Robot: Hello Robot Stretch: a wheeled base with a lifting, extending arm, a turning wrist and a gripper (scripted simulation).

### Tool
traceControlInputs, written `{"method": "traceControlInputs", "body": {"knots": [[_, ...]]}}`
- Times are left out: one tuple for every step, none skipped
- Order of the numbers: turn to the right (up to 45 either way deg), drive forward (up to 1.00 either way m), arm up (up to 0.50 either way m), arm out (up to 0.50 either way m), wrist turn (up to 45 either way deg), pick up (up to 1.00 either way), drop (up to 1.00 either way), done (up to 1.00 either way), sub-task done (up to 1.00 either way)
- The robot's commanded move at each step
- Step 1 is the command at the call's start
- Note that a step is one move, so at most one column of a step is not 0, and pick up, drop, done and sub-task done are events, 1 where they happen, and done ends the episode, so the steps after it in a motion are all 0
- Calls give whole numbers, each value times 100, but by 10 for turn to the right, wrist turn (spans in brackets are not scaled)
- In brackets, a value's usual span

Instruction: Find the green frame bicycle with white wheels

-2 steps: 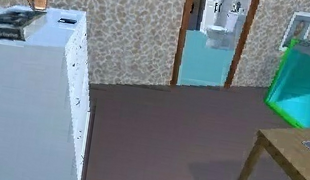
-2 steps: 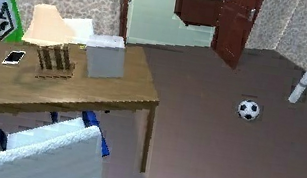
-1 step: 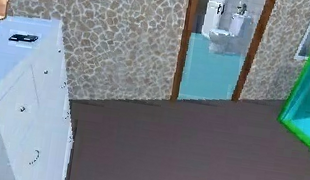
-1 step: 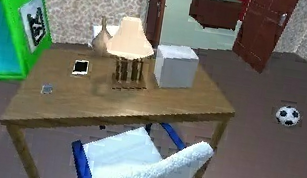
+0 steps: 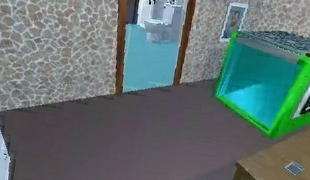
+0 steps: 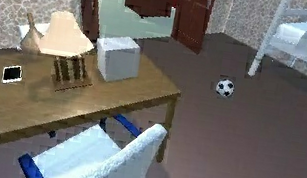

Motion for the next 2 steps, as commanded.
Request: {"method": "traceControlInputs", "body": {"knots": [[0, 100, 0, 0, 0, 0, 0, 0, 0], [0, 100, 0, 0, 0, 0, 0, 0, 0]]}}
